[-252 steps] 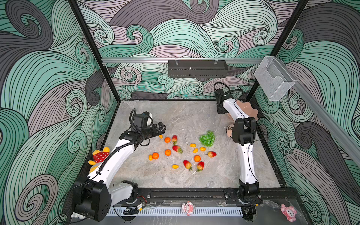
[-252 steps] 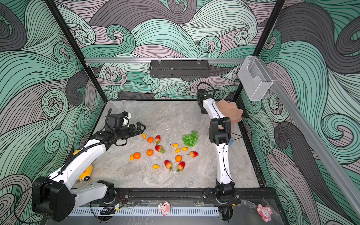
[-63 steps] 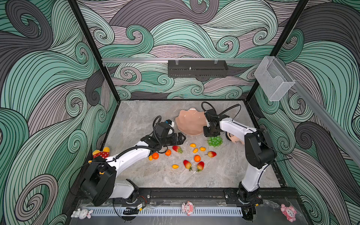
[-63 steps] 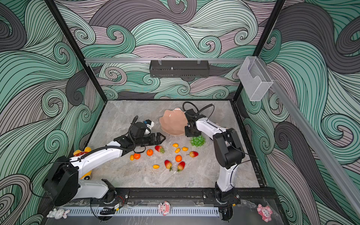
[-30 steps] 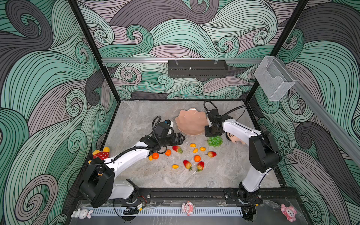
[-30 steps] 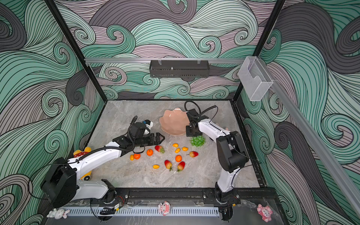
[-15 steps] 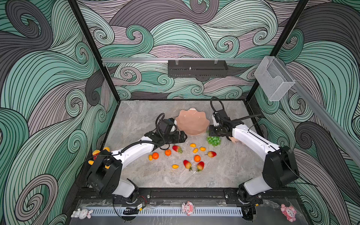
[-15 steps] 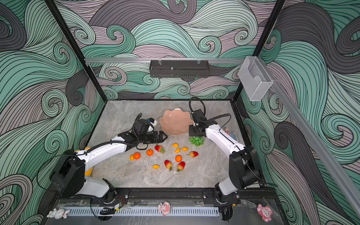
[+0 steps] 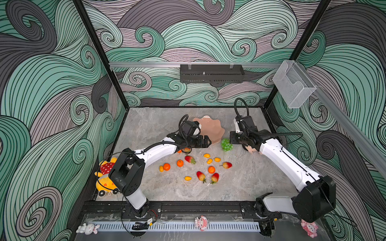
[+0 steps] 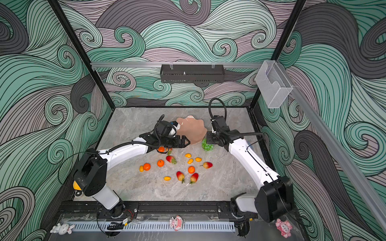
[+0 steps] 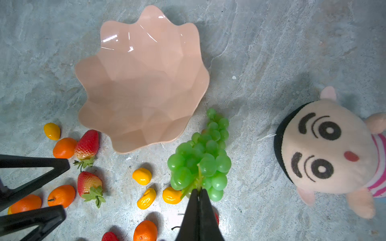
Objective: Arrange fruit in a fruit bowl
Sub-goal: Pick up the fruits from the middle-right of the table, then place the fruits in the fruit bowl.
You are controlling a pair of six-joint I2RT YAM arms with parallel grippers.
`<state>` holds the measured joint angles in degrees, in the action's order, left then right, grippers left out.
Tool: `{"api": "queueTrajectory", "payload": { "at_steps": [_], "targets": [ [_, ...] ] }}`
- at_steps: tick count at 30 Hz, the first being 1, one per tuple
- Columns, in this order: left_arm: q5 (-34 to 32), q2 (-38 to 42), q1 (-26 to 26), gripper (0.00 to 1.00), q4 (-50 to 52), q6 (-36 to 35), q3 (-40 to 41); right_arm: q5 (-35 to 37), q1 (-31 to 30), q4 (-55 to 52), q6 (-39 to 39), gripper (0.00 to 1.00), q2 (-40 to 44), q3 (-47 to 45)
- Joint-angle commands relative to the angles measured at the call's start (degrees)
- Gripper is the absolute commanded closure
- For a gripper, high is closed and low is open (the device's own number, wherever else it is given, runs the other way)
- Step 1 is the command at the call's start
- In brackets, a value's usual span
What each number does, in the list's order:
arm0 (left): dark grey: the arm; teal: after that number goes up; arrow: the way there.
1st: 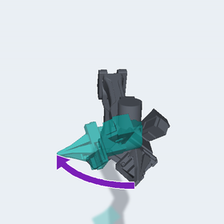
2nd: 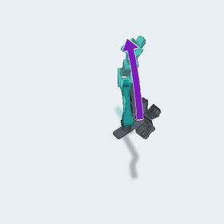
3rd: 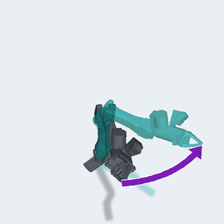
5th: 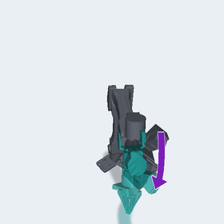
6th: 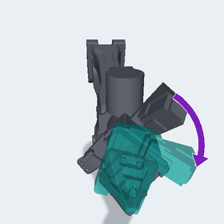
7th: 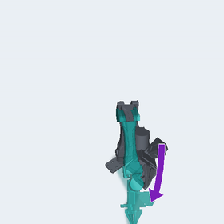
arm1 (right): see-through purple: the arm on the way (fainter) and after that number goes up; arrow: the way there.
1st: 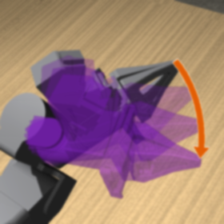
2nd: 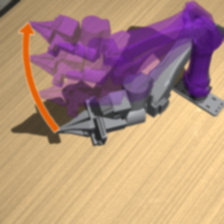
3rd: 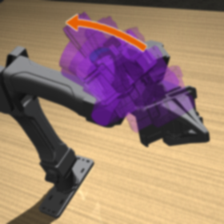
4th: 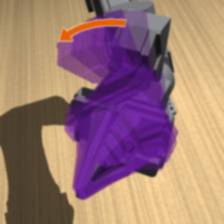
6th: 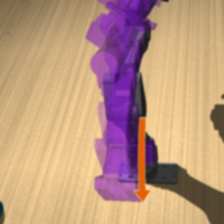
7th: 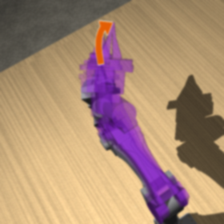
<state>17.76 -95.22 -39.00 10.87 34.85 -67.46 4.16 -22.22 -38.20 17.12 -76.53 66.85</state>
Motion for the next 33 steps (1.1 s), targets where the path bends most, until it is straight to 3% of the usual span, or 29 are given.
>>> {"api": "queueTrajectory", "payload": {
  "at_steps": [1, 16, 22, 33],
  "targets": [
    [1.39, -1.09, -0.45, 0.09, 1.32, -1.57, -3.32, 1.09, 0.15, -2.75, -1.19, 1.0, 1.46, 5.04],
    [-1.24, 0.04, 0.34, 0.09, 5.2, -7.31, -9.57, 0.44, -2.04, -8.31, -2.62, 1.0, -1.96, 22.39],
    [-2.01, 3.65, 4.19, 0.08, 4.86, -6.92, -6.85, 0.58, -4.34, -8.53, -2.23, 1.0, -7.01, 28.83],
    [-4.21, 8.84, 7.69, 0.07, 5.6, -6.64, -0.72, -1.11, -6.84, -3.79, -1.57, 1.0, -16.44, 32.46]
  ]
}}
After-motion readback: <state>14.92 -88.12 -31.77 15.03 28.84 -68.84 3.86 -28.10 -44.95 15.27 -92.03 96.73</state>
